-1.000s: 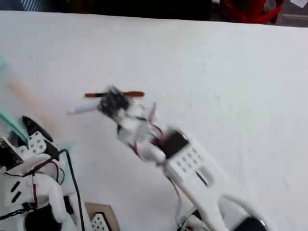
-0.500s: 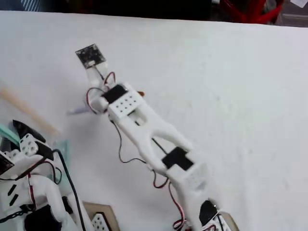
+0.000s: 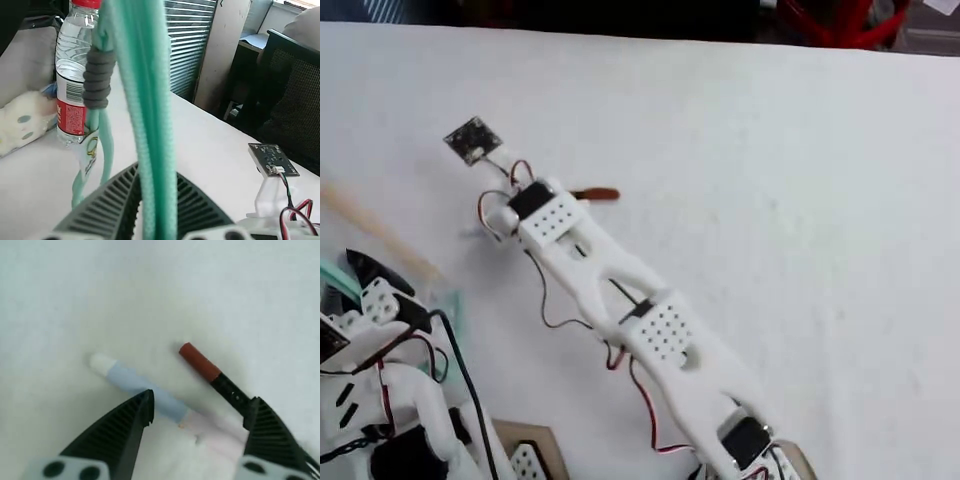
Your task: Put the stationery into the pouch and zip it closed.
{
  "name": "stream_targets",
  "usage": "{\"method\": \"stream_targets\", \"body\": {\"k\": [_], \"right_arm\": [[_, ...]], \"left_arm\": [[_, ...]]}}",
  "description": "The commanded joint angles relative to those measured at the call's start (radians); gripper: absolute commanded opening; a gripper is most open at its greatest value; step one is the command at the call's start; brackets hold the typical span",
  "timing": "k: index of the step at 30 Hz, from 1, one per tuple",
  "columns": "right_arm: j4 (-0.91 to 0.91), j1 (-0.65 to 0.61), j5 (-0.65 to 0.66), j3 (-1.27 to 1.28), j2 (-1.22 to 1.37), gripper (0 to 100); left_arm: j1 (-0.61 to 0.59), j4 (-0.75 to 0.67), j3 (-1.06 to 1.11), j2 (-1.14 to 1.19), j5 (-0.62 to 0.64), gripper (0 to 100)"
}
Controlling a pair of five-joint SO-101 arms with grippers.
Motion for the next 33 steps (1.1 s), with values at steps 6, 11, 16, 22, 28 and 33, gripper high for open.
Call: {"method": "stream_targets", "body": {"k": [6,11,16,22,28,33], "right_arm": [[0.174,0.035,0.058,-0.313,0.128,28.6],[0.285,0.044,0.058,-0.341,0.159,28.6],[0.383,0.067,0.141,-0.348,0.159,27.9],[0.478,0.073,0.379,-0.345,0.166,11.2],[0.501,0.068,0.522,-0.339,0.168,2.2],[0.61,0.082,0.603,-0.348,0.165,1.9]], "left_arm": [[-0.004,-0.012,-0.043,-0.008,0.006,2],[-0.004,-0.017,-0.034,-0.008,0.006,2],[-0.004,-0.017,-0.034,-0.008,0.006,3],[-0.004,-0.017,-0.034,-0.008,0.006,3],[-0.004,-0.017,-0.034,-0.008,0.006,3],[-0.002,-0.017,-0.034,-0.008,0.009,3]]}}
